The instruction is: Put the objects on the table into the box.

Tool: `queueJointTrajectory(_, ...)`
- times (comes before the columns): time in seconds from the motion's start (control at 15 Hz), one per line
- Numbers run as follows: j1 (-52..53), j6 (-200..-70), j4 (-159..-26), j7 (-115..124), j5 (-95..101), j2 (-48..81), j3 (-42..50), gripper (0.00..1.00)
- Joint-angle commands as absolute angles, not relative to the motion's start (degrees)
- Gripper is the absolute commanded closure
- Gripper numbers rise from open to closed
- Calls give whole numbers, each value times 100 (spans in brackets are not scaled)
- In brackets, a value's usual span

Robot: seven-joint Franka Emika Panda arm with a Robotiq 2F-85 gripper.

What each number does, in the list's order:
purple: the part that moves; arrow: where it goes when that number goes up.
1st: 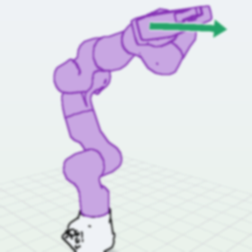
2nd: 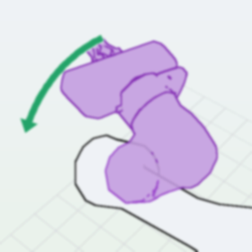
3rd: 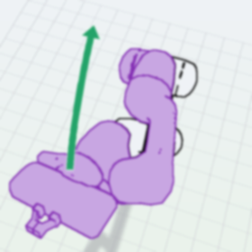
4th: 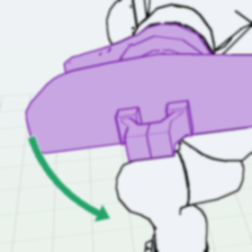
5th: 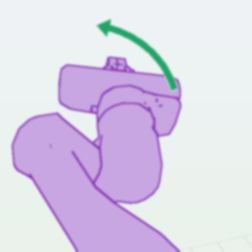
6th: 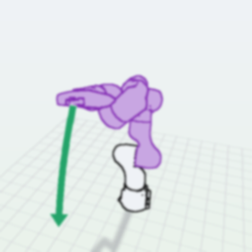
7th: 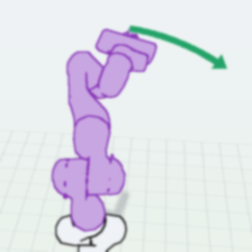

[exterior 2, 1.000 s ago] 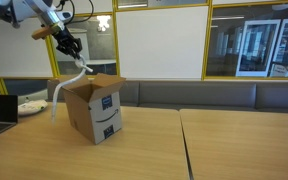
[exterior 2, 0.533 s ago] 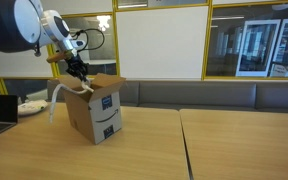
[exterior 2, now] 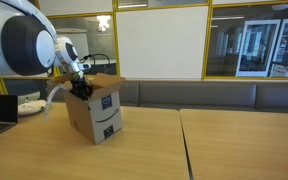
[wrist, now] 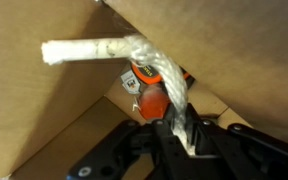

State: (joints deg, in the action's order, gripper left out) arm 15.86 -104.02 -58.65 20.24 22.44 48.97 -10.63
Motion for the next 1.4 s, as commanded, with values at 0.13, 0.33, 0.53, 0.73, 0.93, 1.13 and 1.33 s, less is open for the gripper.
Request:
queueJointTrajectory(0.13, 1540, -10166, -5358, 1798, 2083, 5299, -1127, 61)
queueJointTrajectory(0.33, 1533, -10164, -5299, 1783, 2126, 5137, -1121, 46)
queueJointTrajectory(0.53, 1532, -10144, -5146, 1748, 2137, 4964, -1134, 24)
queueJointTrajectory(0.73, 1596, -10049, -4900, 1757, 2207, 4793, -1109, 2)
queueJointTrajectory(0.93, 1653, -10023, -4770, 1744, 2255, 4527, -1092, 0)
queueJointTrajectory(1.13, 1682, -10003, -4750, 1777, 2265, 4250, -1082, 0)
queueJointTrajectory(1.33, 1703, -9983, -4889, 1818, 2244, 3943, -1099, 0)
